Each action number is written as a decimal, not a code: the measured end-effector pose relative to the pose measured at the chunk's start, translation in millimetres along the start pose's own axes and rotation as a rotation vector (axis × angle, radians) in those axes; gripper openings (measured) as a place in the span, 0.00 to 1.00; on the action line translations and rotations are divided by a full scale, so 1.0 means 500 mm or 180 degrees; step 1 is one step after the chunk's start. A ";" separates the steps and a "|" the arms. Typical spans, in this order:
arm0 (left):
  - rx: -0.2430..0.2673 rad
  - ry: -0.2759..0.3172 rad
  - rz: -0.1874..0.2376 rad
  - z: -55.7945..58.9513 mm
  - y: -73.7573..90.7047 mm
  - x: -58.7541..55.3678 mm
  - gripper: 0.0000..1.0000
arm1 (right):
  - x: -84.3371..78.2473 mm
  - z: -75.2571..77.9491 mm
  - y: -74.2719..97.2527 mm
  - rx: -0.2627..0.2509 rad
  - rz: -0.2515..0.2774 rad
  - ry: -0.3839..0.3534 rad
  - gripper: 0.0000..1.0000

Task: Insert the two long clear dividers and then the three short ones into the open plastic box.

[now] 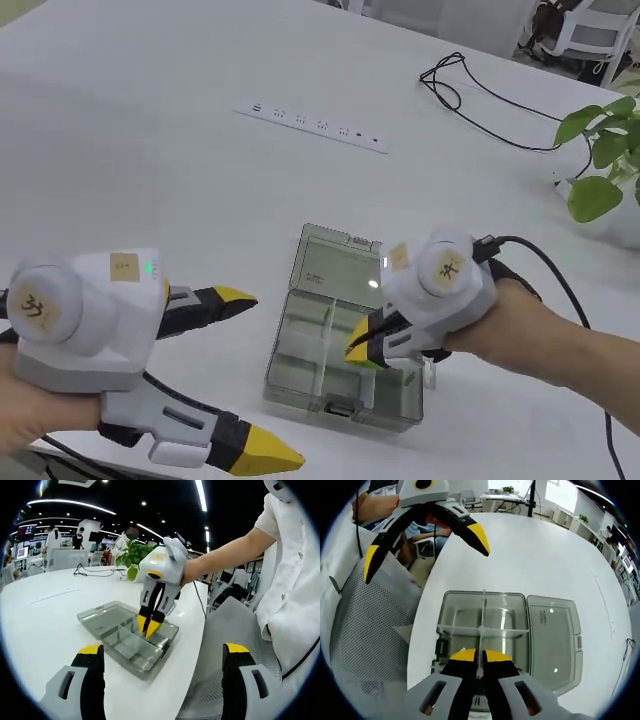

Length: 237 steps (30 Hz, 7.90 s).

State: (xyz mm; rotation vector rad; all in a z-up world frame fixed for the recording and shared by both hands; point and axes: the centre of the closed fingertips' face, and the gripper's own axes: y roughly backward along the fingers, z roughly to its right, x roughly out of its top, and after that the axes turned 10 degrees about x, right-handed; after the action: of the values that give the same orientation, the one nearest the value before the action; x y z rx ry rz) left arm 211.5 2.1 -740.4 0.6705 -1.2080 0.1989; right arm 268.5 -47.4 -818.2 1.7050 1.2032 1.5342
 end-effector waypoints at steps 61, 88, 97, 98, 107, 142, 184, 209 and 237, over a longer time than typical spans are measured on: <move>0.0057 -0.0004 -0.0062 -0.006 0.013 -0.003 1.00 | -0.304 -0.108 0.226 -0.0480 0.0191 -0.0969 0.52; 0.0072 0.0018 -0.0084 -0.013 0.009 -0.001 1.00 | -0.495 -0.095 0.166 -0.0361 -0.0803 -0.0714 0.45; 0.0061 0.0003 -0.0074 -0.012 0.007 0.001 1.00 | -0.504 -0.089 0.171 -0.0388 -0.0833 -0.0685 0.39; 0.0063 0.0006 -0.0076 -0.012 0.008 0.001 1.00 | -0.505 -0.090 0.171 -0.0385 -0.0838 -0.0675 0.38; 0.0058 -0.0002 -0.0088 -0.012 0.012 -0.002 1.00 | -0.507 -0.089 0.170 -0.0400 -0.0864 -0.0688 0.33; 0.0067 0.0101 0.0096 -0.017 -0.004 0.066 0.96 | -0.234 -0.101 0.262 -0.0814 -0.0293 -0.0227 0.33; -0.0533 0.2136 -0.0151 0.122 -0.142 0.137 0.28 | 0.015 -0.168 0.233 -0.0912 -0.0186 0.0395 0.33; -0.0645 0.2327 -0.0234 0.138 -0.149 0.134 0.00 | 0.023 -0.168 0.241 -0.0953 -0.0271 0.0460 0.33; -0.0604 0.1844 -0.0178 0.137 -0.142 0.124 0.00 | 0.041 -0.164 0.274 -0.0889 0.0119 0.0224 0.36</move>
State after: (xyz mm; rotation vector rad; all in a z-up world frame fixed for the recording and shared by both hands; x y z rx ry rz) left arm 213.9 -106.4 -697.5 0.4355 -0.6407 0.2104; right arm 223.3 -105.0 -674.5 1.5089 0.9429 1.7079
